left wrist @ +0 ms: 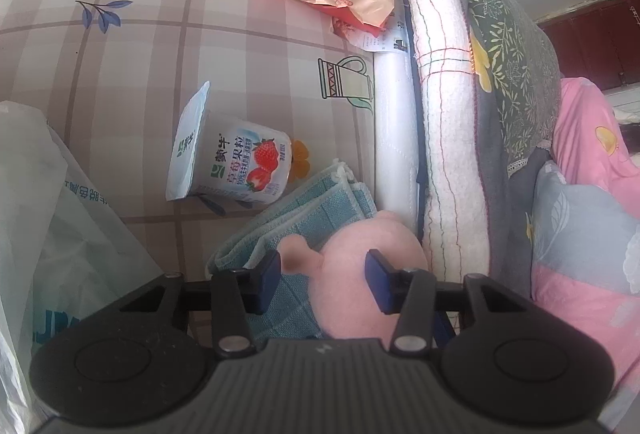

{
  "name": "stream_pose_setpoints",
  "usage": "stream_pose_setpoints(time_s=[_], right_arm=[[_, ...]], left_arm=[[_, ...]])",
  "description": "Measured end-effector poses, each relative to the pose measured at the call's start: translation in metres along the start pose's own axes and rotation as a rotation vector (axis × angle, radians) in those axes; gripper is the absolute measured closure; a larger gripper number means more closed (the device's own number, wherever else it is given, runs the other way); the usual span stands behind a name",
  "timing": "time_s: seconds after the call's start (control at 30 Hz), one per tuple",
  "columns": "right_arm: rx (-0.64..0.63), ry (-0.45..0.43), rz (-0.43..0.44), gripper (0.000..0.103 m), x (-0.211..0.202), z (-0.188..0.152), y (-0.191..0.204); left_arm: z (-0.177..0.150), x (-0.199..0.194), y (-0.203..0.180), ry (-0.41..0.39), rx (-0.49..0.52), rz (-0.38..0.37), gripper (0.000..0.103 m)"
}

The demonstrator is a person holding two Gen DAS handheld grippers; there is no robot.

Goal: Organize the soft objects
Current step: 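Reach the right gripper to the pink plush doll's head and grasp it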

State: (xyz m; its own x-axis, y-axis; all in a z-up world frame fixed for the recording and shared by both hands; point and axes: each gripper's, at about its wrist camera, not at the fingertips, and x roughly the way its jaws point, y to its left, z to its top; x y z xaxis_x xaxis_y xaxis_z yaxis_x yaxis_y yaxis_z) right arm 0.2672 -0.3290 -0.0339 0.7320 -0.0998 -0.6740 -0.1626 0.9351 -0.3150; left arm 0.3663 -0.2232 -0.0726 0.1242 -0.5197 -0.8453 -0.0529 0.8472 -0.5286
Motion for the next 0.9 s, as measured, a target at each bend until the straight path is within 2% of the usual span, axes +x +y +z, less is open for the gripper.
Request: stream_pose_setpoints(time_s=[0.17, 0.27, 0.4, 0.5, 0.6, 0.9], right_arm=[[0.003, 0.007, -0.012, 0.026, 0.011, -0.003, -0.002], [-0.037, 0.011, -0.049, 0.026, 0.018, -0.006, 0.0], [-0.033, 0.0, -0.059, 0.032, 0.017, -0.008, -0.001], [-0.013, -0.006, -0.062, 0.035, 0.012, -0.006, -0.003], [-0.007, -0.022, -0.071, 0.036, 0.002, -0.005, -0.003], [0.045, -0.128, -0.103, 0.036, -0.063, 0.01, -0.003]], left_arm=[[0.002, 0.004, 0.008, 0.019, -0.069, -0.053, 0.057], [0.003, 0.005, 0.007, 0.018, -0.072, -0.06, 0.053], [0.001, 0.007, 0.005, 0.013, -0.087, -0.064, 0.052], [-0.001, 0.003, 0.003, 0.005, -0.088, -0.087, 0.059], [-0.006, -0.006, -0.002, -0.006, -0.077, -0.112, 0.066], [-0.038, -0.072, -0.012, -0.075, -0.003, -0.2, 0.068]])
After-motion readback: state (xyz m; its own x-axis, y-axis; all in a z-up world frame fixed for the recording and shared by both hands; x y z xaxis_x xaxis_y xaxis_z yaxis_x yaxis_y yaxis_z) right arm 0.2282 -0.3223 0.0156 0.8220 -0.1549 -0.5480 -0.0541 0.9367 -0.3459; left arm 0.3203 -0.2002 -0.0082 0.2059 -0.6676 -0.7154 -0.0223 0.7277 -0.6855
